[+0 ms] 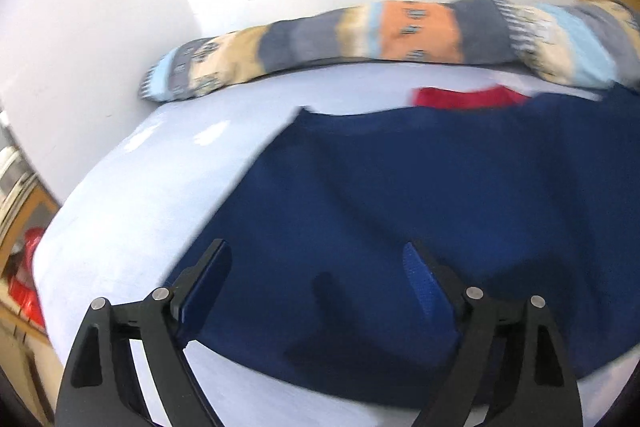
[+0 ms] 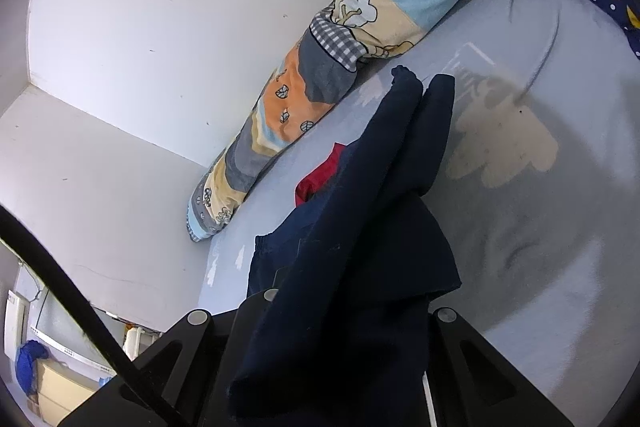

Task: Fold large clothes

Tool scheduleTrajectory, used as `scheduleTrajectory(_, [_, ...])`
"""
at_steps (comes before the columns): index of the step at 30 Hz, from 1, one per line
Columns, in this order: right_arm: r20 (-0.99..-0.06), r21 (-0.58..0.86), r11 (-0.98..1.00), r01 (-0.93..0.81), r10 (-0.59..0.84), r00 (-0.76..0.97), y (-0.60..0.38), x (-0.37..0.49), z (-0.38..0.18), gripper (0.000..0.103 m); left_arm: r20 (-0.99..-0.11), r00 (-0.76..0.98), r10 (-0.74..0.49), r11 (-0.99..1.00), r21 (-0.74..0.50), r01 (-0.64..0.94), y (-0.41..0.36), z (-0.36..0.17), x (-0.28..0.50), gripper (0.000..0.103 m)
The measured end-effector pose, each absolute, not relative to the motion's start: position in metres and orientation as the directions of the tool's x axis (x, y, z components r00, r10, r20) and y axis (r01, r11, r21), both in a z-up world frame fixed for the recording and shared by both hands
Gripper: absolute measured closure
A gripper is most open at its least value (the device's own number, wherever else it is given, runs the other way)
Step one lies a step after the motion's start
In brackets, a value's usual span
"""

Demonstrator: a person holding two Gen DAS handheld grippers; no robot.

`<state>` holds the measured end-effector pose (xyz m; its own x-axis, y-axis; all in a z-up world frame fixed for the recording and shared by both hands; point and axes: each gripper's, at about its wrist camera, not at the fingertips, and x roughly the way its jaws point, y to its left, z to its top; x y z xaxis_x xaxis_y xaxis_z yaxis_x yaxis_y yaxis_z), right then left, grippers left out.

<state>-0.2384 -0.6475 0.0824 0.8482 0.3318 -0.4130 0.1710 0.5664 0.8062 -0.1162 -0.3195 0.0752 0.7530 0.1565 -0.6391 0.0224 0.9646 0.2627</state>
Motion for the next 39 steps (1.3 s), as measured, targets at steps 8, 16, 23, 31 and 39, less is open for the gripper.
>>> scheduleTrajectory(8, [-0.427, 0.771, 0.617, 0.160, 0.314, 0.848, -0.632, -0.232, 0.097, 0.093, -0.750, 0.651, 0.121, 0.973, 0.220, 0.073, -0.286, 0.040, -0.076, 0.014])
scheduleTrajectory(16, [-0.473, 0.685, 0.713, 0.149, 0.279, 0.835, -0.593, -0.217, 0.124, 0.093, -0.673, 0.736, 0.078, 0.994, 0.112, -0.003, -0.199, 0.128, -0.079, 0.012])
scheduleTrajectory(23, [-0.573, 0.519, 0.845, 0.126, 0.234, 0.785, -0.500, -0.159, 0.168, 0.093, -0.641, 0.760, 0.107, 0.994, 0.071, -0.080, -0.112, 0.167, -0.086, 0.011])
scheduleTrajectory(31, [-0.730, 0.169, 0.984, 0.051, 0.090, 0.677, -0.321, -0.075, 0.131, 0.093, -0.642, 0.761, 0.095, 0.986, -0.045, -0.161, -0.043, 0.188, -0.093, 0.011])
scheduleTrajectory(39, [-0.784, -0.138, 0.990, -0.010, -0.103, 0.613, -0.210, -0.037, 0.023, 0.093, -0.655, 0.750, 0.092, 0.984, -0.058, -0.171, -0.018, 0.186, -0.097, 0.011])
